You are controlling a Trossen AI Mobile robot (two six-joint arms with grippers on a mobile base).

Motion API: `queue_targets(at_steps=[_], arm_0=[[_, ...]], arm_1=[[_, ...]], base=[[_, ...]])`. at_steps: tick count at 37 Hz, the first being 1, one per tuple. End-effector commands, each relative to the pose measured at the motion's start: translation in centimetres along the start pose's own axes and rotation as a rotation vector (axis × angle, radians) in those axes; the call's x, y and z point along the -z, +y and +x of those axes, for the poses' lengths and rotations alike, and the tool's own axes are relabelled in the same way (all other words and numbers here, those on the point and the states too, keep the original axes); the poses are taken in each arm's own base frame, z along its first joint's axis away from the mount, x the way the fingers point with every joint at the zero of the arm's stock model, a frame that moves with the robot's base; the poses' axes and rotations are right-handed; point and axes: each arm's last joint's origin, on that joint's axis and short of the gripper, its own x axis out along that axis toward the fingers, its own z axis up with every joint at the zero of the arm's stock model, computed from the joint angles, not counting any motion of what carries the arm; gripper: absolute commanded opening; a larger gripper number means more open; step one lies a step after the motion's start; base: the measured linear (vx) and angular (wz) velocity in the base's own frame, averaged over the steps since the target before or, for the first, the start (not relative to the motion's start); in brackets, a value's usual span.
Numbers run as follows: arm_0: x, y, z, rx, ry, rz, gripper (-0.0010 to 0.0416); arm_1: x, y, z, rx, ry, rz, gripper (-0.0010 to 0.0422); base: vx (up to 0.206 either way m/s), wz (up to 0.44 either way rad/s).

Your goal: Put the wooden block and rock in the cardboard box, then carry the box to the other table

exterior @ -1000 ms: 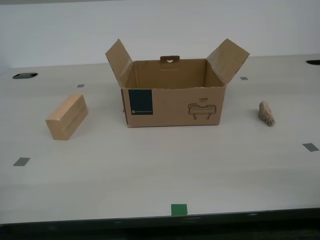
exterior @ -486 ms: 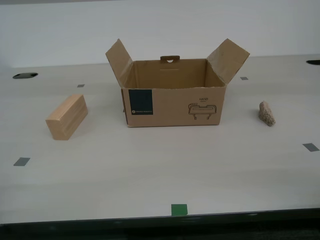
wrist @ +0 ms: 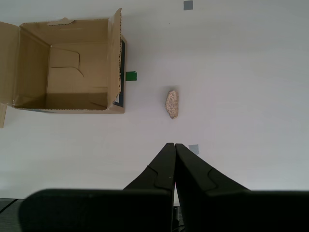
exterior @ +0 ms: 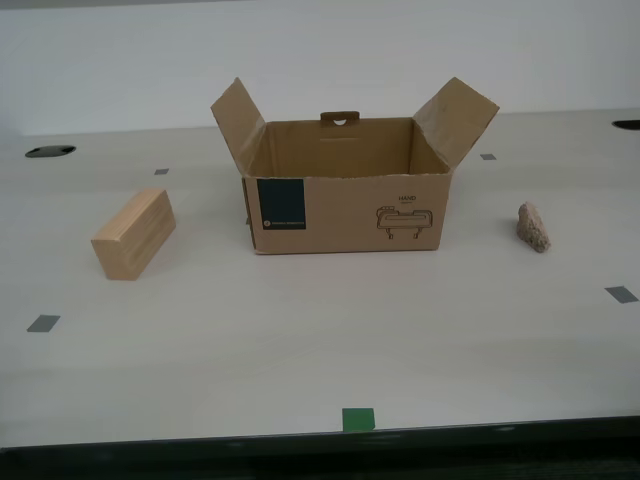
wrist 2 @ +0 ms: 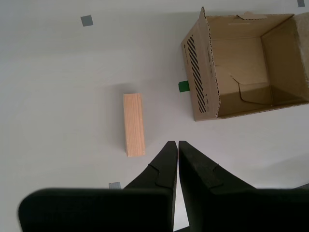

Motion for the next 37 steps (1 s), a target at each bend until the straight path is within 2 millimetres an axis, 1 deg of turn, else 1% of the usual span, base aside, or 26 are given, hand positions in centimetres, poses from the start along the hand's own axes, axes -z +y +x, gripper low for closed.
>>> queue_targets(at_steps=[1, 37], arm_0=[[0.01, 0.00, -0.03, -0.001, -0.001, 0.003, 0.0000], [-0.14, 0.01, -0.03, -0.003, -0.016, -0.001, 0.0000]], arm_1=[[0.01, -0.01, -0.02, 0.003, 0.000, 0.001, 0.0000], [0.00, 0.03, 0.07, 0.002, 0.000, -0.001, 0.0000]], base=[[0.000, 0.000], [0.000, 0.000]])
